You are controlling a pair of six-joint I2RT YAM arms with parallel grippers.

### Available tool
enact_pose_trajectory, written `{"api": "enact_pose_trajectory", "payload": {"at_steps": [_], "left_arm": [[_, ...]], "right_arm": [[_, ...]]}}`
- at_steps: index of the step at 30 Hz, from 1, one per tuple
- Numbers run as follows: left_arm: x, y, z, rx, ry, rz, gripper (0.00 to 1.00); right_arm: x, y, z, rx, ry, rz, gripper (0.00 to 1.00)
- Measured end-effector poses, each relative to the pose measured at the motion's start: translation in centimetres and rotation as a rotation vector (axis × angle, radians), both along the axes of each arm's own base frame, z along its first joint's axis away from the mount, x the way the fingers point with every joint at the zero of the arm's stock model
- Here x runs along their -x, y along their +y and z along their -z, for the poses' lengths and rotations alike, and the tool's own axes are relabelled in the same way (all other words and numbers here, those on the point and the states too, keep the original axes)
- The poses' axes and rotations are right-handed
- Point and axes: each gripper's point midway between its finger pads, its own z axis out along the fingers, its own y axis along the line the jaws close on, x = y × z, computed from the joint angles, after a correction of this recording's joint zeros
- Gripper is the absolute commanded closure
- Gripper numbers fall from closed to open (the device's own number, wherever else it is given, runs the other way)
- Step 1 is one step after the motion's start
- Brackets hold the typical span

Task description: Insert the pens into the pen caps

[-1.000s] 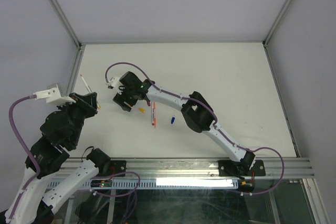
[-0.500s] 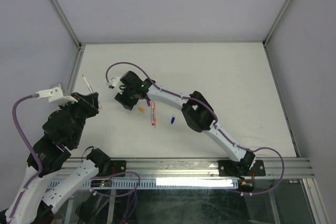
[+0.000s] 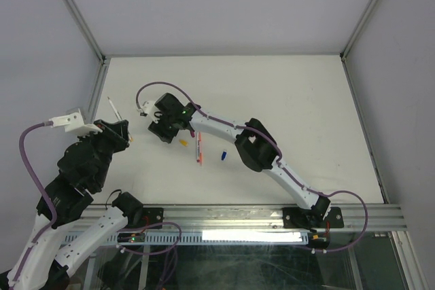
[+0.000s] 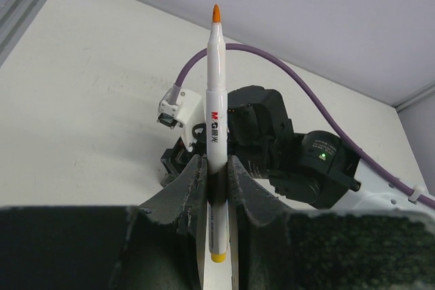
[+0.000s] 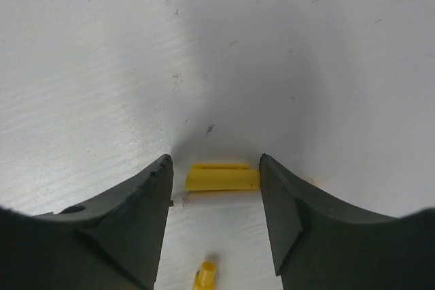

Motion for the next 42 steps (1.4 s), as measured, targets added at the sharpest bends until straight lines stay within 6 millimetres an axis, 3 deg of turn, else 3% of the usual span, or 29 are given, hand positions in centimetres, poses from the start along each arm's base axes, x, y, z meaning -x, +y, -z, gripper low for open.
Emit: {"api": "enact_pose_trajectory", "payload": {"at_steps": [17, 30, 42], "left_arm": [[-0.1, -0.2, 0.4, -0.004, 0.006, 0.006, 1.00], [-0.3, -0.3, 0.0, 0.009, -0.011, 0.008, 1.00], [-0.3, -0.3, 0.0, 0.009, -0.011, 0.008, 1.00]], "right_arm": [[0.3, -0.5, 0.1, 0.020, -0.017, -0.011, 0.45], [0.3, -1.0, 0.0, 0.032, -0.021, -0.007, 0.61], [1.1, -0.7, -0.5, -0.002, 0.019, -0.004, 0.64]]}}
